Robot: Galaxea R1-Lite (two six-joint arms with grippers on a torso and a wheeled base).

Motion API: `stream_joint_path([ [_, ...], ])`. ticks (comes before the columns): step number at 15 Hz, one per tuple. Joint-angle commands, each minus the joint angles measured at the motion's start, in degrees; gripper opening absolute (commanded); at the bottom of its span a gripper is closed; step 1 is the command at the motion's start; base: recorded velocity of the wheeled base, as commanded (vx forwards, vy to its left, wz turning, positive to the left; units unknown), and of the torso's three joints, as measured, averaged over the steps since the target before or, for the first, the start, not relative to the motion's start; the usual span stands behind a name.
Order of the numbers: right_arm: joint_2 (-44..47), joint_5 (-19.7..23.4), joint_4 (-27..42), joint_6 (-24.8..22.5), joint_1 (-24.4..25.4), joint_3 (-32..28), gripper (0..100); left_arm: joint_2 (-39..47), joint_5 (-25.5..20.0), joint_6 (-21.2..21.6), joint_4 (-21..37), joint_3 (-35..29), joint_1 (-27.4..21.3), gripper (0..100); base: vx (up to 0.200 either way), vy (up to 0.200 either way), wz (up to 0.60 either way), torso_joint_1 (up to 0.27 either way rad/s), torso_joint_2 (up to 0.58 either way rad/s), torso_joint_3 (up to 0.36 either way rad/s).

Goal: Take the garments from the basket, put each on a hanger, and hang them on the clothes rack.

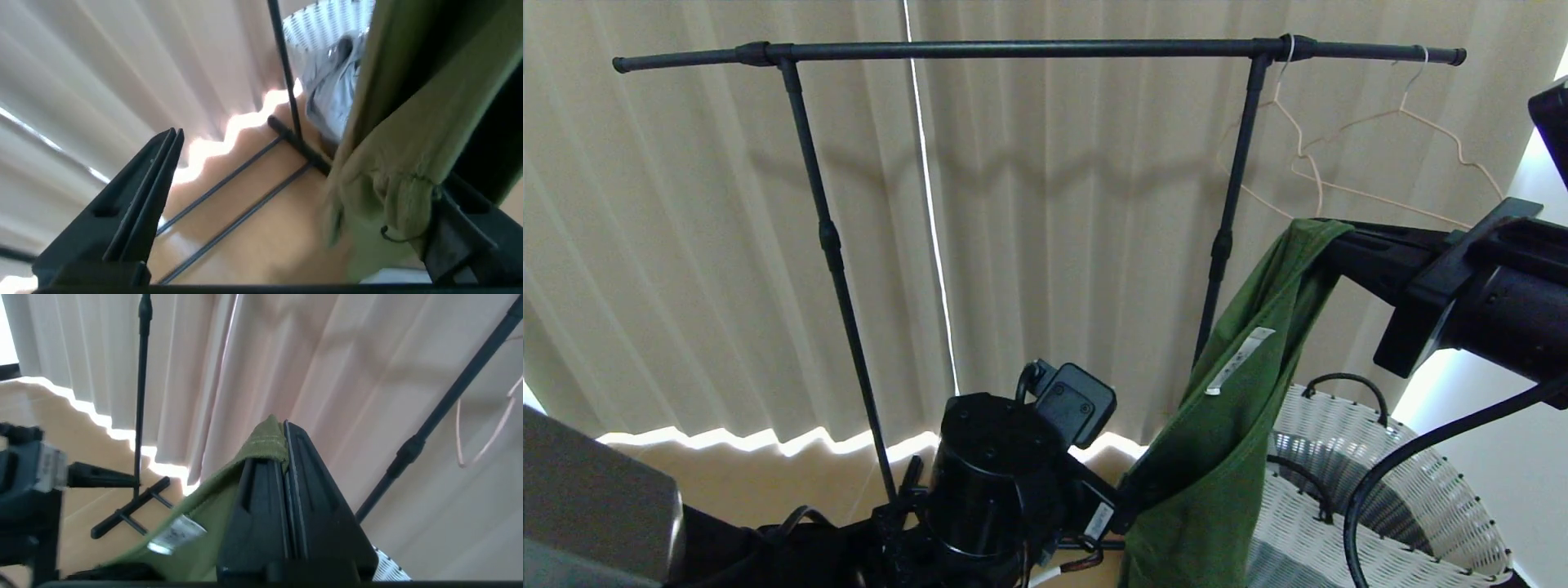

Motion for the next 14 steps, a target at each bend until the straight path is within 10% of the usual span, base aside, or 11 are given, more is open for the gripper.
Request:
stream_joint_path([
  [1,0.1,-0.1,0.0,0.0,0.0,0.0,0,-2.1,0.1,0.1,0.0,1.6,0.7,100,0.000,0.000,0.00,0.000,0.00,0.000],
  [3,0.1,-0.1,0.0,0.0,-0.1,0.0,0,-3.1,0.1,0.1,0.0,2.8,0.9,100,0.000,0.000,0.00,0.000,0.00,0.000],
  [4,0.1,-0.1,0.0,0.0,-0.1,0.0,0,-3.6,0.1,0.2,-0.1,3.6,0.9,0,0.000,0.000,0.00,0.000,0.00,0.000],
  [10,-0.3,0.6,-0.4,1.0,-8.0,2.7,0,-17.8,1.7,17.6,-7.3,14.9,3.0,0,0.000,0.000,0.00,0.000,0.00,0.000],
  [13,-0.4,2.2,-0.6,4.8,-8.0,3.4,0,-29.1,1.7,20.2,7.3,5.8,8.7,0,0.000,0.000,0.00,0.000,0.00,0.000],
  [14,-0.6,2.2,-0.9,5.6,-8.1,3.2,0,-36.3,1.5,19.7,24.0,-3.4,11.0,0,0.000,0.000,0.00,0.000,0.00,0.000],
])
